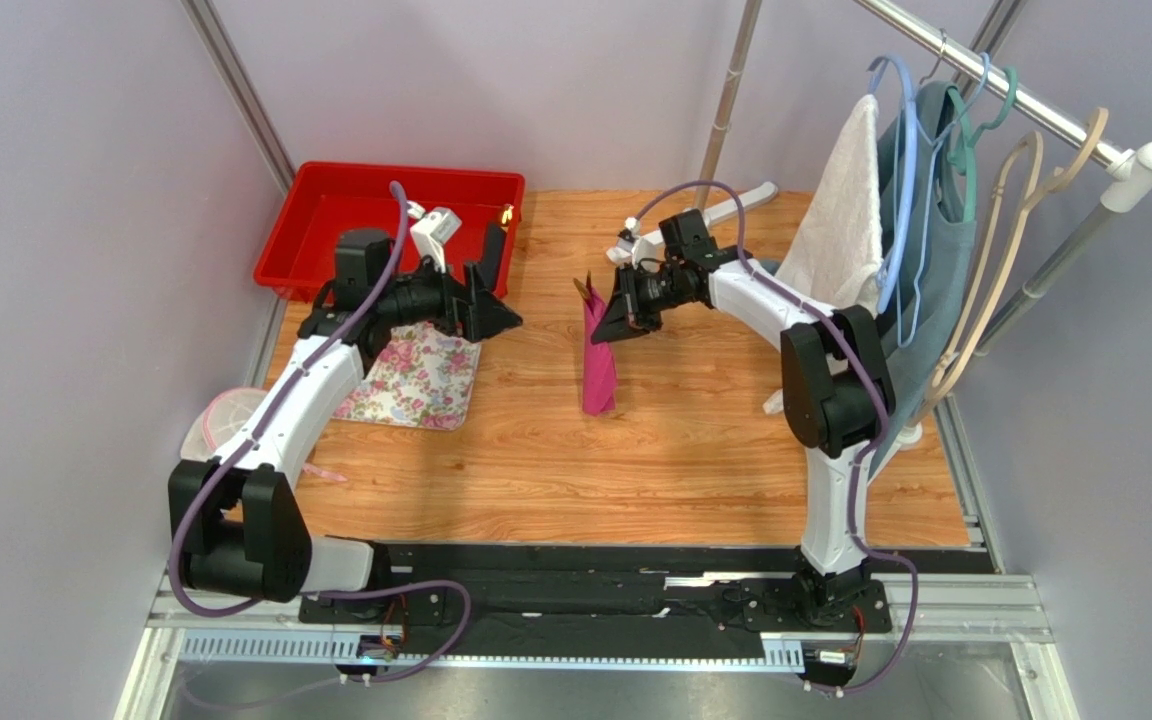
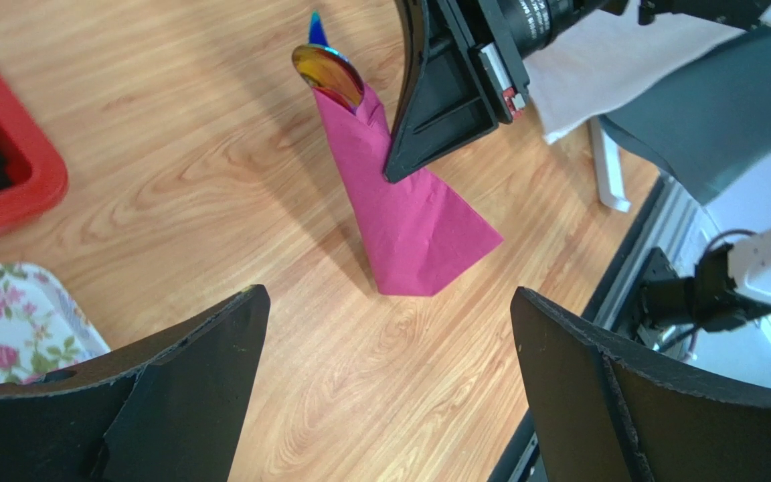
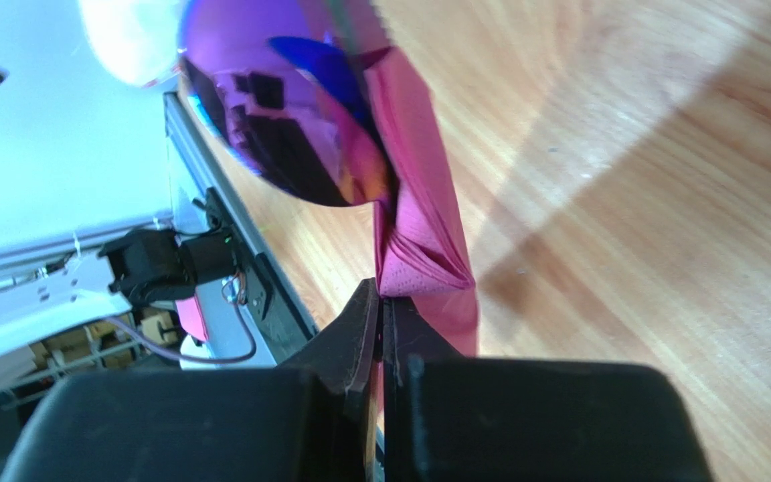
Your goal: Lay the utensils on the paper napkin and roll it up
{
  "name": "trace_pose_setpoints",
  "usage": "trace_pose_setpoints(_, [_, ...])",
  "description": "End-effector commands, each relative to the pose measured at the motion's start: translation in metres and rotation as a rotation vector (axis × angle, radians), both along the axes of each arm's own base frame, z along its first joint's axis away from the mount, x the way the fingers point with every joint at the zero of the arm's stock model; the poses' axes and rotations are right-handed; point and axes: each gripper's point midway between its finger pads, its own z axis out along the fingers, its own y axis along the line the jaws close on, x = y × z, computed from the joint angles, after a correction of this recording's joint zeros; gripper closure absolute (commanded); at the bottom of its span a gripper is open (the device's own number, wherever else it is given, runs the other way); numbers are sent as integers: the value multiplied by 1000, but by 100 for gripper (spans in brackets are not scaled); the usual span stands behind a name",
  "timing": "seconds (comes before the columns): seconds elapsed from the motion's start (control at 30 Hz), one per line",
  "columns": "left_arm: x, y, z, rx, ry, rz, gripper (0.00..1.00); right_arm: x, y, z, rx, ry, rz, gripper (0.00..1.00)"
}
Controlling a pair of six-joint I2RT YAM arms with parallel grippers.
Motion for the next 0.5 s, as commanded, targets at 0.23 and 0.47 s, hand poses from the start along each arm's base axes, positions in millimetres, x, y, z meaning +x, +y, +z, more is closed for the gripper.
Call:
trace_pose_setpoints(0.23, [-48,-6,46,-156,-247,-263,1,-38,9,143,190,-306,216,100])
trace_pose_setpoints(0.47, [-77,-13,58,-253,-383,-358,3,-92,18,201,244,-448,334,100])
